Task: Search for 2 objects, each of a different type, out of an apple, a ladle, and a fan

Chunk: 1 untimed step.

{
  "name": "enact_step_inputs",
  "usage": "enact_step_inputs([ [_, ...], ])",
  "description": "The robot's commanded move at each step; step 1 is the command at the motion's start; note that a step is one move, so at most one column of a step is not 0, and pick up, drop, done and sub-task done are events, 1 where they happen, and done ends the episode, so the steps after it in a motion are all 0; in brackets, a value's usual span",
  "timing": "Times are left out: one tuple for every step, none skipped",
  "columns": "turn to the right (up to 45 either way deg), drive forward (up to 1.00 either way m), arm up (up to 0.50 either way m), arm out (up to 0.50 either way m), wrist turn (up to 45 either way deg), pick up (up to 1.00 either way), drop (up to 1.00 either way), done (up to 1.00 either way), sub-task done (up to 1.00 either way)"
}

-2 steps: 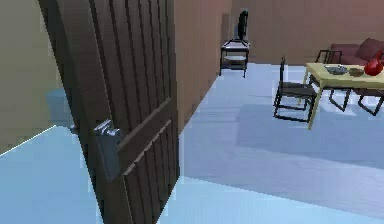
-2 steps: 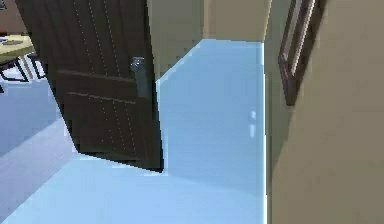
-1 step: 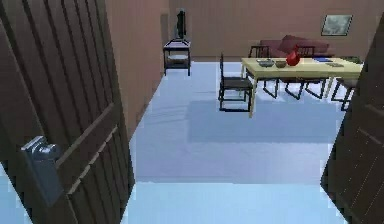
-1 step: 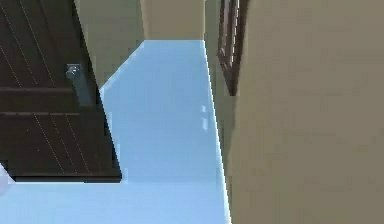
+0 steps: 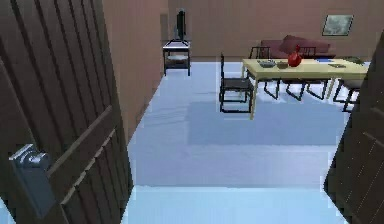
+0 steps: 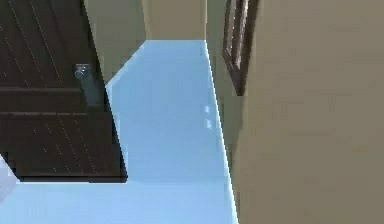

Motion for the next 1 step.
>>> enact_step_inputs([
  [-45.0, 0.0, 0.0, 0.0, 0.0, 0.0, 0.0, 0.0, 0.0],
])
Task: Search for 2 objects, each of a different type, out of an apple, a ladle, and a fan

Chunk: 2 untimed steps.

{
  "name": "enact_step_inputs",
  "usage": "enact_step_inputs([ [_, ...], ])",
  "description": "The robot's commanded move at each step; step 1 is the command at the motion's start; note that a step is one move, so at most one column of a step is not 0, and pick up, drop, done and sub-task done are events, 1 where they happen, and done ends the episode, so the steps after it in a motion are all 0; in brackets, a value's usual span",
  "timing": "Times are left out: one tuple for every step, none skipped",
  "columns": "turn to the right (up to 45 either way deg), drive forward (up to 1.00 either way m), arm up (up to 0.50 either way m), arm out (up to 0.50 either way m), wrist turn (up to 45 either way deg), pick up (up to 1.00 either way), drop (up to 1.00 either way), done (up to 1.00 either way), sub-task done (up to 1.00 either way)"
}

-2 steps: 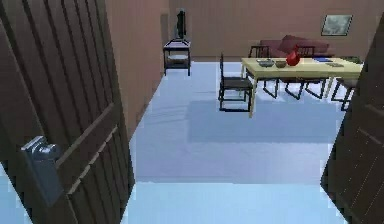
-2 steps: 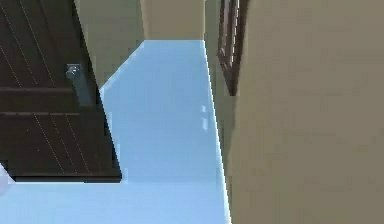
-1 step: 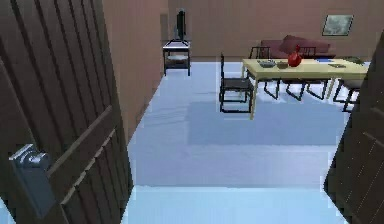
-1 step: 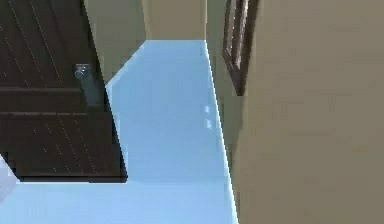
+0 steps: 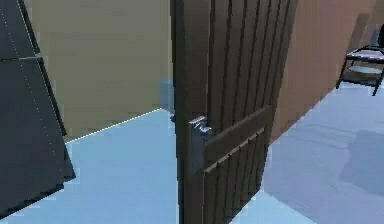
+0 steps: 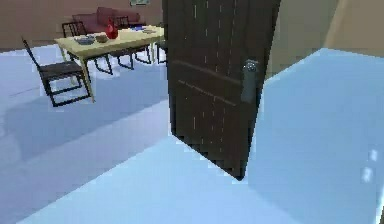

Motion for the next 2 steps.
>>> enact_step_inputs([
  [-36.0, 0.0, 0.0, 0.0, 0.0, 0.0, 0.0, 0.0, 0.0],
  [0.0, 0.9, 0.0, 0.0, 0.0, 0.0, 0.0, 0.0, 0.0],
])
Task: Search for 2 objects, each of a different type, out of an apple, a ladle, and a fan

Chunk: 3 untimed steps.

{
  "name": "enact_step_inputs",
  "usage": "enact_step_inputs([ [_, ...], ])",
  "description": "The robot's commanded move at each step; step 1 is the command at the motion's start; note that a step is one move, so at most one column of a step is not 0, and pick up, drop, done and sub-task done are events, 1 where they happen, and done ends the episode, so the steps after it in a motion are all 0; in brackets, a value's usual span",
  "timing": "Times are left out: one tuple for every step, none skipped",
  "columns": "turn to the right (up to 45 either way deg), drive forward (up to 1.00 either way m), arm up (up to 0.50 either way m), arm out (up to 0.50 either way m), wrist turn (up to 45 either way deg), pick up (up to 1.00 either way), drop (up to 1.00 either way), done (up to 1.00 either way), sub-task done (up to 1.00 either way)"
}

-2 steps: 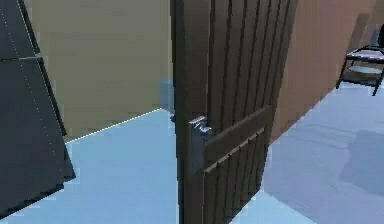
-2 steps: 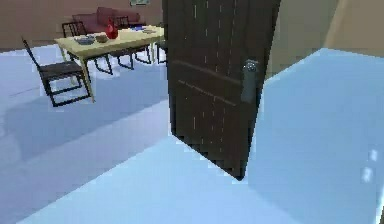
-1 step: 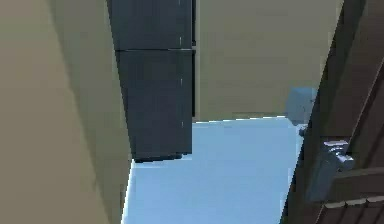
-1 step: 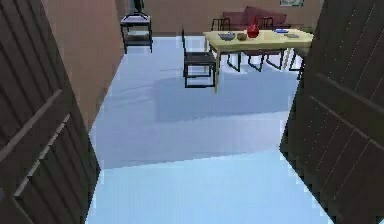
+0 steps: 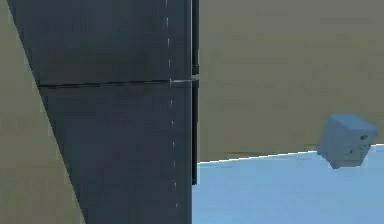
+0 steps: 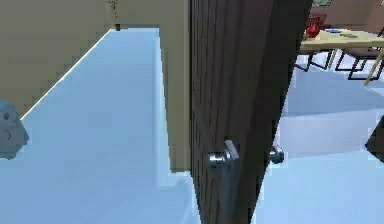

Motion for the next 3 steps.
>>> enact_step_inputs([
  [30.0, 0.0, 0.0, 0.0, 0.0, 0.0, 0.0, 0.0, 0.0],
  [0.0, 0.4, 0.0, 0.0, 0.0, 0.0, 0.0, 0.0, 0.0],
  [45.0, 0.0, 0.0, 0.0, 0.0, 0.0, 0.0, 0.0, 0.0],
])
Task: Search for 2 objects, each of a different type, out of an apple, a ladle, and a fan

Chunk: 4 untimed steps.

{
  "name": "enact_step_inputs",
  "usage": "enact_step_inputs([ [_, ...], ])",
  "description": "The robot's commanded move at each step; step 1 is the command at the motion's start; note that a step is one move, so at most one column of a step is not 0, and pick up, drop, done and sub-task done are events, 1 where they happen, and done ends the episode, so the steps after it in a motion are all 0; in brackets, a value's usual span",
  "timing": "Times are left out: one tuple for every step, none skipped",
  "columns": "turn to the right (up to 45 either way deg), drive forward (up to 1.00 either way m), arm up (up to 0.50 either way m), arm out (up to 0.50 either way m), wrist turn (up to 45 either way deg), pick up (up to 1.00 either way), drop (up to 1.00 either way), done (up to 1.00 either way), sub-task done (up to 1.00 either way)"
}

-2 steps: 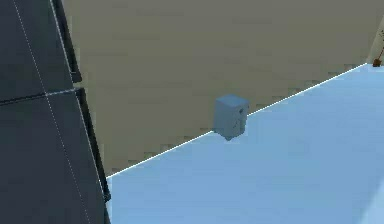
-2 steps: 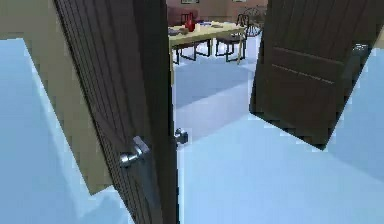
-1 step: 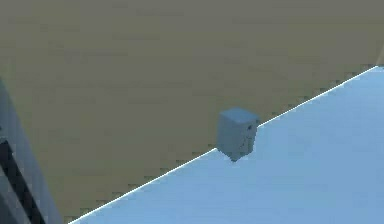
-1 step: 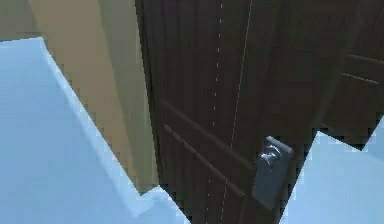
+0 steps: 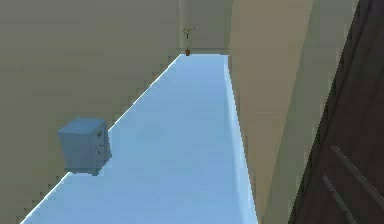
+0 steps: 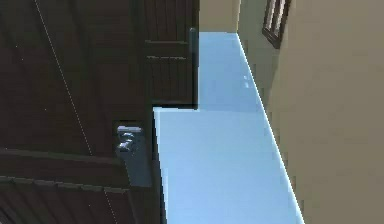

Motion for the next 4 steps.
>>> enact_step_inputs([
  [9.0, 0.0, 0.0, 0.0, 0.0, 0.0, 0.0, 0.0, 0.0],
  [0.0, 0.9, 0.0, 0.0, 0.0, 0.0, 0.0, 0.0, 0.0],
  [-3.0, 0.0, 0.0, 0.0, 0.0, 0.0, 0.0, 0.0, 0.0],
  [0.0, 1.0, 0.0, 0.0, 0.0, 0.0, 0.0, 0.0, 0.0],
])
